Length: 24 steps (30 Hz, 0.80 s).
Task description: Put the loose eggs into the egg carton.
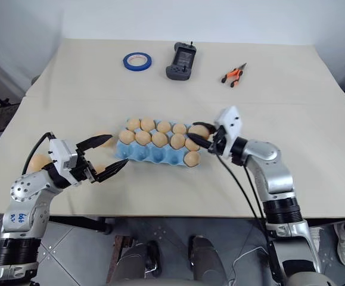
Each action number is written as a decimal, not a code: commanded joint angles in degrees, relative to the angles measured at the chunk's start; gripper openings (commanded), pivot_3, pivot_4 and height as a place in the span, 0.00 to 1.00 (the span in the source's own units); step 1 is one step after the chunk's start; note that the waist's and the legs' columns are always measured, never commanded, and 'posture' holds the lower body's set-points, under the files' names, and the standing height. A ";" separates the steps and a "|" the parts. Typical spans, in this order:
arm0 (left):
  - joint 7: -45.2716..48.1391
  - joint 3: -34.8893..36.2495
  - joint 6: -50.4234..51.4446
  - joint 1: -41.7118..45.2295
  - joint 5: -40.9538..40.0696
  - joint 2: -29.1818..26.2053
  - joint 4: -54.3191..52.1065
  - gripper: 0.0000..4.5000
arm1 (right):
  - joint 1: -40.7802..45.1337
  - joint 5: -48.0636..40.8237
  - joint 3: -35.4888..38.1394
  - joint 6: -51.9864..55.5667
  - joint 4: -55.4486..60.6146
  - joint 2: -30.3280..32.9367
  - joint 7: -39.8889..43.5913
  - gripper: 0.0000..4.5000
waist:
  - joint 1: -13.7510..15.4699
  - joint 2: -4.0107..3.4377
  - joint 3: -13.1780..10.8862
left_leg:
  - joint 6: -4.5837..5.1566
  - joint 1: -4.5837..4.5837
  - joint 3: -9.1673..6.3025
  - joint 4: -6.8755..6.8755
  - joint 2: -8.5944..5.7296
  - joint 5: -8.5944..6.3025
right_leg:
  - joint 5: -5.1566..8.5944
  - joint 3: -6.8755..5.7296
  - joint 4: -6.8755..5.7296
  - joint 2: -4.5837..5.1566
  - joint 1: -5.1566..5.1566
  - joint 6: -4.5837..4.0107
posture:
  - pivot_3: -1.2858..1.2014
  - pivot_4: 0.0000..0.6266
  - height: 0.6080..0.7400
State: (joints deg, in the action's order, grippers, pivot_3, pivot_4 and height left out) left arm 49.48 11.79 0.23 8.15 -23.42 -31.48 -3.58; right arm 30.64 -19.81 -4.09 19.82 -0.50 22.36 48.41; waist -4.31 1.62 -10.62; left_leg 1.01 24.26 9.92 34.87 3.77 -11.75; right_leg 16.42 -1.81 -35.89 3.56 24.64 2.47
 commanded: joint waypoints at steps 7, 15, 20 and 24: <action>-2.17 1.38 0.08 -1.90 -0.91 0.28 -3.25 1.00 | -2.49 4.43 -5.63 -4.46 0.20 -3.37 -1.05 0.57 | 0.21 0.00 0.00 | 0.00 0.03 0.10 -0.42 -0.05 -0.01 | 0.00 -0.02 0.33 0.05 0.04 -0.01 | 0.52 0.24 1.00; -2.93 3.21 0.38 -3.10 -1.57 -0.66 -3.57 1.00 | -3.83 1.30 -3.31 -6.65 3.25 -2.06 3.33 0.99 | -0.31 0.01 0.01 | -0.16 0.00 0.09 -0.62 0.00 0.05 | 0.07 -0.17 0.29 -0.01 0.13 -0.13 | 0.52 0.24 1.00; -2.12 7.52 0.57 -7.06 -2.41 -3.05 -4.05 1.00 | -8.75 -2.96 3.71 -12.92 4.38 4.02 10.00 0.99 | -0.19 0.02 0.01 | -0.16 -0.01 0.06 -0.62 -0.01 0.05 | 0.07 -0.21 0.34 0.00 0.08 -0.13 | 0.52 0.24 1.00; -0.41 12.30 1.64 -11.87 -4.52 -5.60 -3.88 1.00 | -13.84 -4.61 8.26 -17.83 1.72 9.85 16.60 0.99 | -0.12 0.02 0.01 | -0.15 -0.04 0.01 -0.62 -0.01 0.04 | 0.10 -0.25 0.38 -0.01 0.03 -0.16 | 0.52 0.24 1.00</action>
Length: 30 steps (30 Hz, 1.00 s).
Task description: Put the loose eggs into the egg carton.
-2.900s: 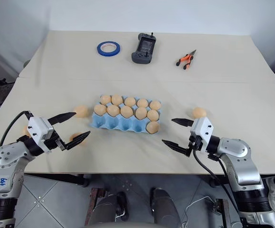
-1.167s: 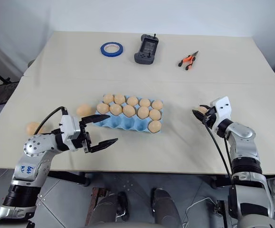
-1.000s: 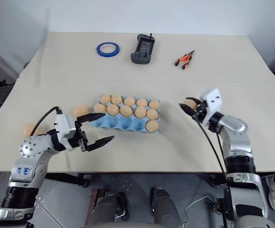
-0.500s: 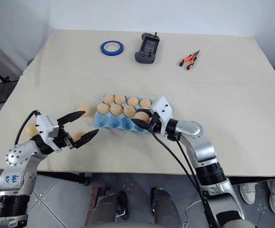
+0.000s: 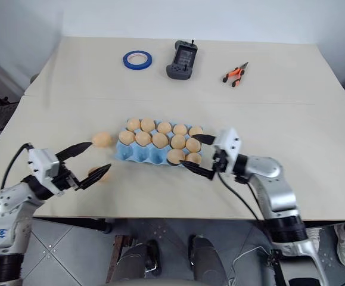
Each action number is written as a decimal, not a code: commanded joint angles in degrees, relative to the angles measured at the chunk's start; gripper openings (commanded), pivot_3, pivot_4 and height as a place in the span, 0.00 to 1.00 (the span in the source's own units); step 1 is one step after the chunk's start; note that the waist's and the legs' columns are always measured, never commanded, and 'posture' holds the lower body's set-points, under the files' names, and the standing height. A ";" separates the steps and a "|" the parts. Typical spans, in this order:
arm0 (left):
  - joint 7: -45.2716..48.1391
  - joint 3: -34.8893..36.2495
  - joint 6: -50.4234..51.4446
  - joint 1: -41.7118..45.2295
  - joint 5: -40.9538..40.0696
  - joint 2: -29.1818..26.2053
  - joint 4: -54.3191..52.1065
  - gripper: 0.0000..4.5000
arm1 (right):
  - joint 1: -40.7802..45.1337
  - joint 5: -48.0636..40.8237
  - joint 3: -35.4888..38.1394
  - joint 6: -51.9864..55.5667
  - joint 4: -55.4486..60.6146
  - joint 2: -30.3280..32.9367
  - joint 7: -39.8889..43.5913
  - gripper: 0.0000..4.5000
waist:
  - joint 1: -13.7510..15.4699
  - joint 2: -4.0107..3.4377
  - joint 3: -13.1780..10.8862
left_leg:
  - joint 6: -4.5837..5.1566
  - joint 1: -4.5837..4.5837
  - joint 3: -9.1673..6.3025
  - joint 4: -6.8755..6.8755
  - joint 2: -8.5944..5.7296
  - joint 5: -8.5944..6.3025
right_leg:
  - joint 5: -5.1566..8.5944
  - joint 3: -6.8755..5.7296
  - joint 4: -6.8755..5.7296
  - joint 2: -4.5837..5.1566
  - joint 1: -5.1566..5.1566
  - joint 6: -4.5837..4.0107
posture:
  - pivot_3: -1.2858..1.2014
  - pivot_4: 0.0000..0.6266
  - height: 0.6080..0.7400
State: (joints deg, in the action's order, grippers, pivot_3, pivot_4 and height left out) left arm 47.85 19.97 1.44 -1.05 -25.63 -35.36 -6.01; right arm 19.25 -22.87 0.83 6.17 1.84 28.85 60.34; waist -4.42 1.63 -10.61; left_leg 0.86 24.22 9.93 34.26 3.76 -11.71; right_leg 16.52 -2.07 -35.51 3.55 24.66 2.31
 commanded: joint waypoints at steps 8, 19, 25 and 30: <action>0.91 11.94 1.97 -14.94 -3.74 -1.85 -5.53 1.00 | -6.53 -0.81 8.87 -10.29 -4.82 8.06 6.40 0.99 | -0.53 0.00 0.00 | -0.01 -0.07 -0.03 0.05 0.00 0.00 | 0.48 0.07 0.00 0.00 -0.04 -0.85 | 0.52 0.24 1.00; -0.34 8.11 3.79 -18.49 -2.57 0.48 -8.70 1.00 | -7.80 -0.79 8.16 -14.49 -7.49 9.11 9.18 0.99 | -0.30 0.01 0.00 | -0.01 0.00 -0.23 -0.02 -0.01 -0.03 | 0.46 -0.08 0.60 0.00 -0.24 -0.81 | 0.52 0.24 1.00; -0.91 -0.57 4.45 -9.50 1.50 0.33 -4.33 1.00 | -8.12 -0.76 6.82 -17.12 -8.63 8.18 10.90 0.99 | -0.11 0.01 0.00 | 0.01 0.00 -0.18 -0.10 -0.03 -0.04 | 0.44 -0.07 0.61 0.00 -0.27 -0.78 | 0.52 0.24 1.00; -1.73 -3.69 4.05 -3.14 3.72 0.90 1.91 1.00 | -10.40 -2.41 5.09 -20.05 -6.34 5.62 12.92 0.99 | -0.32 0.02 0.01 | 0.00 -0.06 -0.17 -0.10 0.00 -0.04 | 0.33 -0.12 0.24 -0.02 -0.18 -0.58 | 0.52 0.24 1.00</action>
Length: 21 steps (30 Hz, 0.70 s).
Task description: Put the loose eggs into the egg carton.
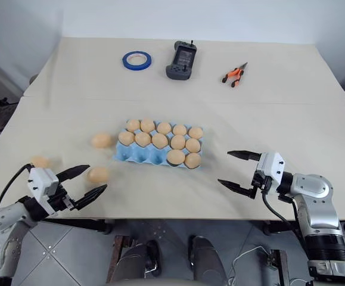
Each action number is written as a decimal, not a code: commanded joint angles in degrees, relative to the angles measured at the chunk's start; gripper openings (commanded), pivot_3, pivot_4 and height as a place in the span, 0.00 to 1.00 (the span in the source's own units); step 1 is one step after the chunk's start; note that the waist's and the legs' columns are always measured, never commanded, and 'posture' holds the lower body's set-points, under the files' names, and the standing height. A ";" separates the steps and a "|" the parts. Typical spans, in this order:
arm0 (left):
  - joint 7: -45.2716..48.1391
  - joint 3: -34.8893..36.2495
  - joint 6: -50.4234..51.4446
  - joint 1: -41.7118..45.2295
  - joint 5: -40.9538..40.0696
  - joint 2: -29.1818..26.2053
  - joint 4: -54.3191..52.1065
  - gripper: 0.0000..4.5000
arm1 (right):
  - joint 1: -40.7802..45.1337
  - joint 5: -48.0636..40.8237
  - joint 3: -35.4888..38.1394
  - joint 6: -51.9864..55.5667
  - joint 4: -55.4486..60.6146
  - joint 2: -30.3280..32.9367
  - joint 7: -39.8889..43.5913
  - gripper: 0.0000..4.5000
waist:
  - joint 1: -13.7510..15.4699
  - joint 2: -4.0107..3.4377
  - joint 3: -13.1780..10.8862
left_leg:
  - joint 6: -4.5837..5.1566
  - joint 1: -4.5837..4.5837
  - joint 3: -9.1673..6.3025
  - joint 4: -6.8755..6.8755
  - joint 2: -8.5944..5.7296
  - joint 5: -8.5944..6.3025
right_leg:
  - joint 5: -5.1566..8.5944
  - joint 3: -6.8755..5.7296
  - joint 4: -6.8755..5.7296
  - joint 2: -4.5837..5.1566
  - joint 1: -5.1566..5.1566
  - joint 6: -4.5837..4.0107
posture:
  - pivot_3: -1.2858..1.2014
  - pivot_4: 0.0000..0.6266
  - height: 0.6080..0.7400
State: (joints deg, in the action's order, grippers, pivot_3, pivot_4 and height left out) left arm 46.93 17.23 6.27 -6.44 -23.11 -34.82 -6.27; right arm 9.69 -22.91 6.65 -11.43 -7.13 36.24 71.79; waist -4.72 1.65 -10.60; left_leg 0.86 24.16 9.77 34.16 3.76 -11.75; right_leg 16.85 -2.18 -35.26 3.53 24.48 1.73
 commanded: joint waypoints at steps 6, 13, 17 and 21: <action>-1.49 -3.58 -1.87 6.40 3.43 1.23 6.56 1.00 | -3.83 -6.36 -2.84 -0.88 7.35 -4.99 3.51 0.99 | 0.15 0.00 0.00 | -0.14 -0.05 -0.15 0.21 0.03 0.09 | -0.06 -0.09 -0.42 -0.02 0.02 0.14 | 0.52 0.24 1.00; -0.91 -3.56 -2.78 7.74 2.50 1.67 7.36 0.64 | -3.58 -8.72 -3.29 0.27 9.18 -6.86 2.53 1.00 | 0.36 0.00 0.00 | -0.14 -0.04 -0.20 0.32 0.01 0.09 | 0.11 -0.11 -0.42 0.04 -0.04 -0.18 | 0.52 0.24 1.00; -0.82 -2.39 -2.56 8.86 0.34 2.00 5.42 0.42 | -3.42 -9.51 -3.56 0.74 10.53 -8.23 1.40 1.00 | 0.51 0.00 0.01 | -0.14 -0.03 -0.24 0.30 0.02 0.09 | 0.08 -0.15 -0.44 0.04 -0.03 -0.14 | 0.52 0.24 1.00; 1.38 -3.84 -0.66 10.61 -1.93 1.41 1.53 0.42 | -3.21 -10.67 -3.69 0.85 11.33 -9.59 1.23 1.00 | 0.81 0.01 0.00 | -0.15 -0.03 -0.27 0.30 0.03 0.09 | 0.05 -0.19 -0.47 0.04 -0.03 -0.09 | 0.52 0.24 1.00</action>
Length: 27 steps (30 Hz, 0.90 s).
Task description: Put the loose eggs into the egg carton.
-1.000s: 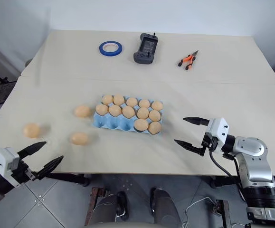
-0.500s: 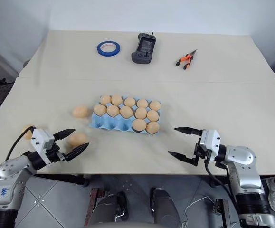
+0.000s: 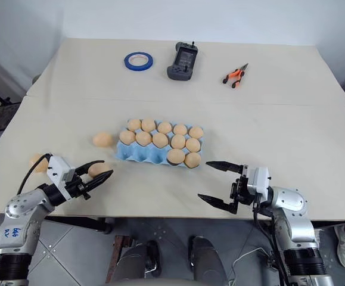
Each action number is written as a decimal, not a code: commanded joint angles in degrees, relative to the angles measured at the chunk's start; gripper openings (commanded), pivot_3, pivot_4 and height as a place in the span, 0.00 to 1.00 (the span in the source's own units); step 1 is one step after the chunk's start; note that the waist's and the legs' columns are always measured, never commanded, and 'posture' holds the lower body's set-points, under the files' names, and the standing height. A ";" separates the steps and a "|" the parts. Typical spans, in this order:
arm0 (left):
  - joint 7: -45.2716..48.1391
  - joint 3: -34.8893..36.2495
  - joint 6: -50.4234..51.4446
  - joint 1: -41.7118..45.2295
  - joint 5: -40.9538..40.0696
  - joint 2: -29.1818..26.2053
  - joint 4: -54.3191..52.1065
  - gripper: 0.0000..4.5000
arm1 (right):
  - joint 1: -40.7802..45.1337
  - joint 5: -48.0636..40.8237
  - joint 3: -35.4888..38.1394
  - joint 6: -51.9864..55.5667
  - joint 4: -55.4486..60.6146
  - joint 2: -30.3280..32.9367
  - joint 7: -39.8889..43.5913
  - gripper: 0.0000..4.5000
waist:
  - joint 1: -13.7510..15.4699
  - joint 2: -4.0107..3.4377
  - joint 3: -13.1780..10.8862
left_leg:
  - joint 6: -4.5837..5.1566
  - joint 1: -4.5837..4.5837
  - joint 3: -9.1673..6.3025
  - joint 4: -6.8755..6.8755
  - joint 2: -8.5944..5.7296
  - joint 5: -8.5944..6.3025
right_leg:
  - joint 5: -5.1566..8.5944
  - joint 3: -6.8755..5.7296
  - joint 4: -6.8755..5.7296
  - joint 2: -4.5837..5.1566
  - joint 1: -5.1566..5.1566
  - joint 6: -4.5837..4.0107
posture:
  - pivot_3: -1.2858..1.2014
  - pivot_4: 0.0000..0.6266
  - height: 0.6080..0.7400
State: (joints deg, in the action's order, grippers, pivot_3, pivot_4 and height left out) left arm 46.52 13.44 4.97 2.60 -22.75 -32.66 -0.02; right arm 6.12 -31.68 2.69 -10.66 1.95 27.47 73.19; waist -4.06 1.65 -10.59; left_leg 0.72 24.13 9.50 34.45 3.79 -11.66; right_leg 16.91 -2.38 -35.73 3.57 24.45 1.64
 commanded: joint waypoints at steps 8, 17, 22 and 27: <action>2.87 -11.71 3.36 15.53 2.04 3.59 -2.55 0.42 | 2.03 0.43 0.00 0.64 1.31 -1.55 -3.11 1.00 | 2.04 0.00 0.00 | -0.02 0.03 0.00 0.30 -0.02 0.01 | 0.03 -0.05 -0.08 0.01 -0.08 -0.06 | 0.52 0.24 1.00; 3.56 -17.87 0.49 25.96 6.66 10.01 8.57 0.50 | 1.65 1.77 -0.33 0.57 3.44 -2.55 -6.96 1.00 | 2.41 0.00 0.00 | 0.08 0.08 -0.08 0.55 0.04 -0.03 | -0.29 -0.15 -0.26 -0.07 -0.08 0.52 | 0.52 0.24 1.00; 5.39 -17.64 -2.40 26.78 5.95 11.93 11.01 0.85 | 0.82 1.96 -0.14 0.93 4.87 -2.71 -8.79 1.00 | 2.34 0.00 0.00 | 0.09 0.08 -0.11 0.63 0.03 -0.02 | -0.31 -0.18 -0.27 -0.06 -0.14 0.55 | 0.52 0.24 1.00; 5.99 -17.17 -3.85 25.60 6.14 11.50 9.63 1.00 | 0.24 1.73 -0.64 1.40 5.63 -2.64 -9.34 1.00 | 2.42 0.00 0.00 | 0.10 0.10 -0.17 0.64 0.03 -0.02 | -0.31 -0.24 -0.27 -0.06 -0.16 0.55 | 0.52 0.24 1.00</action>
State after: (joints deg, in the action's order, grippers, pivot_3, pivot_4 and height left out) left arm 52.29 -4.68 2.26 28.55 -16.15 -20.82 11.89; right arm 6.50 -29.36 2.29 -9.43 4.75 24.90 64.09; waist -1.64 1.66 -10.60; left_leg 0.82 24.23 9.32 35.10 3.81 -11.68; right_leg 16.60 -2.61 -35.99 3.51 24.29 2.19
